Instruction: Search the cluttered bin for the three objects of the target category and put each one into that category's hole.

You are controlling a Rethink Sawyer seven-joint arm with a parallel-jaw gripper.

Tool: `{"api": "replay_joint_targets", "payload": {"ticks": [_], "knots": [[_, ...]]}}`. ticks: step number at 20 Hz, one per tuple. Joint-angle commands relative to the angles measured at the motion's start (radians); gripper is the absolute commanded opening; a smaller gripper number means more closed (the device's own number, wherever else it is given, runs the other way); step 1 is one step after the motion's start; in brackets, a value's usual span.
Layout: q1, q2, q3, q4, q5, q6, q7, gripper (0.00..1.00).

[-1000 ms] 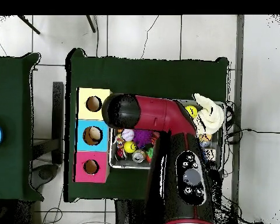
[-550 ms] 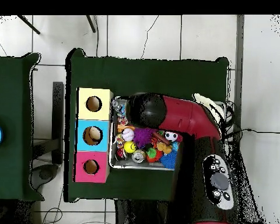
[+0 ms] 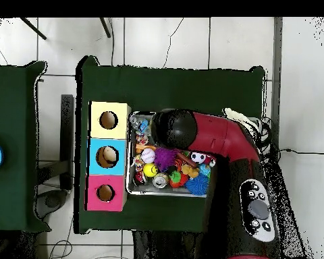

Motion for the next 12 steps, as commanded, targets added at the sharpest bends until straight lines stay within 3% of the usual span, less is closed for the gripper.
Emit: {"api": "replay_joint_targets", "payload": {"ticks": [1,4,12], "knots": [[0.010,0.087,0.036,0.002,-0.071,-0.043,0.055,1.00],[0.014,0.124,0.036,-0.020,-0.075,-0.073,0.077,1.00],[0.022,0.137,0.024,-0.021,-0.058,-0.045,0.113,1.00]]}}
